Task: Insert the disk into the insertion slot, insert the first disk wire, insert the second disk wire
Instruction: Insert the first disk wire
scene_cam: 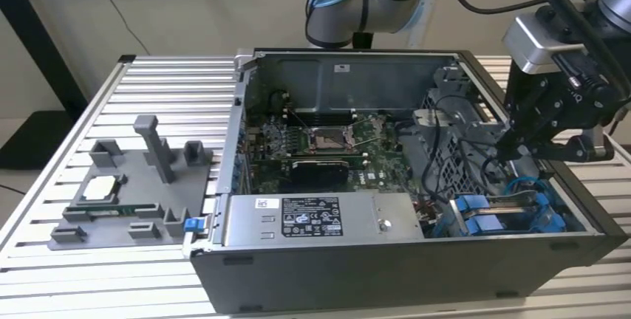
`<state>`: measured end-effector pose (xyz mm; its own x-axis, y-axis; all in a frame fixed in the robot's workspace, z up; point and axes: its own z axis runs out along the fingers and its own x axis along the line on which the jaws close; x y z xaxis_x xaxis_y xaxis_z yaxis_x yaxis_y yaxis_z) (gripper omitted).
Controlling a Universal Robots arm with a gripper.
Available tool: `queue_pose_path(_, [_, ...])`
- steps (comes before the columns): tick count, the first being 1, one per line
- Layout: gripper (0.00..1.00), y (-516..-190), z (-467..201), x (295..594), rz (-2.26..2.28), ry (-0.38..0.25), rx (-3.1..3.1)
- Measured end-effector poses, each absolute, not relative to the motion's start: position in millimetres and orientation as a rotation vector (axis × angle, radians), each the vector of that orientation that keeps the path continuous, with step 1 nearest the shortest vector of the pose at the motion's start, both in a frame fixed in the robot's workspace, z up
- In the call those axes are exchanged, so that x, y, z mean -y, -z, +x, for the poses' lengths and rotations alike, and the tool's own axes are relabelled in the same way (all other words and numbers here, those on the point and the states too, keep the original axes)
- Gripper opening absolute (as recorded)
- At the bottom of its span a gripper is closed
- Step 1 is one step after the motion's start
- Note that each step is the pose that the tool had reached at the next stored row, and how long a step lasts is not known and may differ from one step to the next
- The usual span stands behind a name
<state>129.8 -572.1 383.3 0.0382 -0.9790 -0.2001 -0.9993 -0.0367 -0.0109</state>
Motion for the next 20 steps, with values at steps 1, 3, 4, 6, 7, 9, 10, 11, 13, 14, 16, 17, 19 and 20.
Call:
queue_pose_path(1, [0.0, -383.2, 129.8, 572.1, -2.153, -0.203, -2.073])
queue_pose_path(3, [0.0, -382.9, 130.0, 572.2, -2.162, -0.186, -2.084])
queue_pose_path(4, [0.0, -382.8, 130.2, 572.3, -2.168, -0.176, -2.089])
queue_pose_path(6, [0.0, -382.7, 130.5, 572.8, -2.177, -0.158, -2.099])
queue_pose_path(7, [0.0, -382.2, 130.9, 573.0, -2.179, -0.154, -2.102])
queue_pose_path(9, [0.0, -381.0, 132.1, 573.8, -2.18, -0.15, -2.104])
queue_pose_path(10, [0.0, -380.6, 132.8, 574.1, -2.181, -0.149, -2.105])
queue_pose_path(11, [0.0, -380.1, 133.5, 574.5, -2.181, -0.148, -2.106])
queue_pose_path(13, [0.0, -379.6, 134.8, 575.1, -2.181, -0.144, -2.109])
queue_pose_path(14, [0.0, -379.4, 135.5, 575.2, -2.182, -0.142, -2.111])
queue_pose_path(16, [0.0, -378.6, 137.3, 575.6, -2.183, -0.137, -2.115])
queue_pose_path(17, [0.0, -378.0, 138.1, 575.8, -2.183, -0.136, -2.117])
queue_pose_path(19, [0.0, -376.2, 138.8, 576.1, -2.181, -0.134, -2.12])
queue_pose_path(20, [0.0, -375.2, 138.8, 576.5, -2.179, -0.132, -2.122])
